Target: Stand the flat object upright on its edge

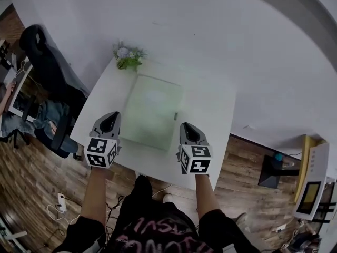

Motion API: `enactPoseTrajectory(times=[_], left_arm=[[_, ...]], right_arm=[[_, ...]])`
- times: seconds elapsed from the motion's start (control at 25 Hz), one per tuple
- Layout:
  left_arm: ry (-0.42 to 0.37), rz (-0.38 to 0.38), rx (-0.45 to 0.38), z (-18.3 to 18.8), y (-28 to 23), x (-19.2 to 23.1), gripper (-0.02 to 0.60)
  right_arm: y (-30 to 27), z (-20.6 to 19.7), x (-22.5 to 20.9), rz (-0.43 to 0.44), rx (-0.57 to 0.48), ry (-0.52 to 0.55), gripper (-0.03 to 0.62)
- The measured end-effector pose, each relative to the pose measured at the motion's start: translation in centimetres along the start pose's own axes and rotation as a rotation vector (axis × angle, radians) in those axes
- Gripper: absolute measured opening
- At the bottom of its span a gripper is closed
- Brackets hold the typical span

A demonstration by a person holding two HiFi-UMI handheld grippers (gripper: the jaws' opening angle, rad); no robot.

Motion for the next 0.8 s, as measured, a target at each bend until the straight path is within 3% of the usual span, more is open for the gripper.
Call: enactPoseTrajectory(times=[0.56, 0.64, 0.8], left_arm=[[-0.007, -0.139, 0.14, -0.9, -8.7, 2.5, 0.02], [-0.001, -0.163, 0.162, -1.2, -9.6, 2.6, 0.065], [0.009, -0.21, 0.203, -2.0, -11.2, 2.6, 0.141]], right_arm=[[-5.1, -1.4, -0.3, -0.027, 0.103, -0.103, 0.04], [-5.6, -1.9, -0.3, -0.019, 0.127, -0.12, 0.104], [-6.3, -2.9, -0.1, -0.008, 0.162, -0.146, 0.149]])
Point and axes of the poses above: the fingertips, and each gripper's own axes: y backward along the fingers, x to its left, z out of its top, the point moved 5 cm from there along y, backward along the fingers, and after that the axes turned 8 degrees about x, right-handed, at the moved point
